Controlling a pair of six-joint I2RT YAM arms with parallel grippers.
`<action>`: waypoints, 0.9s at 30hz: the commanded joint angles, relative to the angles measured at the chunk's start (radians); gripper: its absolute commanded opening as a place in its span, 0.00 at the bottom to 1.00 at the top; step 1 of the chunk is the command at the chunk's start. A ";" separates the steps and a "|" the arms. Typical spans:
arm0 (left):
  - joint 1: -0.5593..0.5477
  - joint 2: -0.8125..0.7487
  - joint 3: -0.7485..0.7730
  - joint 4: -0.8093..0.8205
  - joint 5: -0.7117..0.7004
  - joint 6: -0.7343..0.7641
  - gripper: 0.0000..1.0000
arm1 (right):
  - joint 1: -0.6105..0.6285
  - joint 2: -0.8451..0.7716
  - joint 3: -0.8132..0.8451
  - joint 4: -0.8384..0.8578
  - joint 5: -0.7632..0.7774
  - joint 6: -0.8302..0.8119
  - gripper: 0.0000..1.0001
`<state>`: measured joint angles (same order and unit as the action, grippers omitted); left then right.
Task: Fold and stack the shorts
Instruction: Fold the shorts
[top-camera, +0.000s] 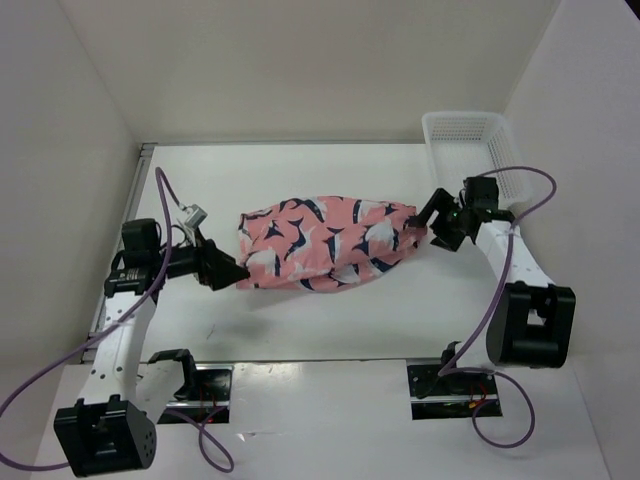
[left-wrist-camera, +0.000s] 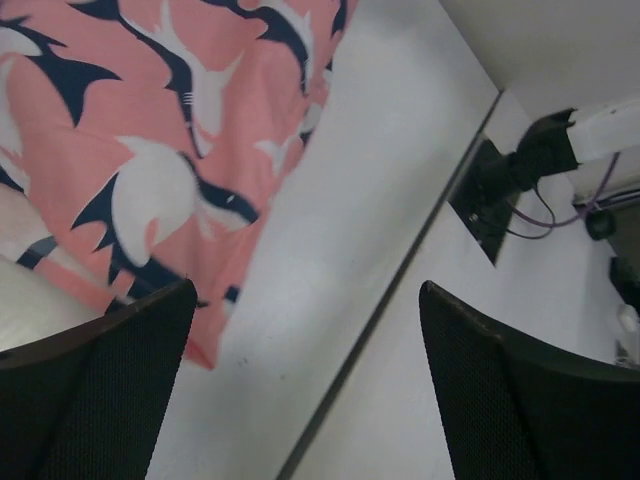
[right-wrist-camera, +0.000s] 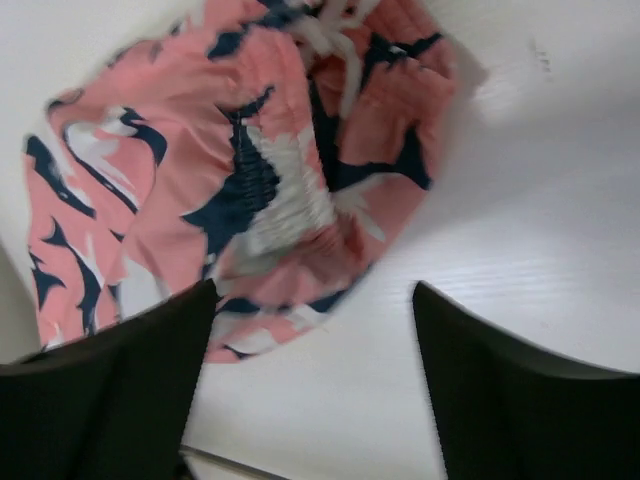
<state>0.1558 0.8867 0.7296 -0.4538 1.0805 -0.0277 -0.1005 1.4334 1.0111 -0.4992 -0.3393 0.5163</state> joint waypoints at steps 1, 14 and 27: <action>-0.009 -0.019 -0.033 -0.063 0.124 0.028 1.00 | -0.047 -0.094 -0.083 0.001 0.048 0.005 0.91; -0.038 0.217 0.129 0.237 -0.172 0.028 0.39 | 0.105 -0.045 0.049 0.099 0.113 0.145 0.01; -0.274 0.558 0.220 0.325 -0.373 0.028 0.33 | 0.199 0.160 0.030 0.156 0.305 0.146 0.00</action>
<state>-0.1074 1.4109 0.9230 -0.1699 0.7685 -0.0284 0.1192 1.5852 1.0470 -0.3847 -0.1509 0.6651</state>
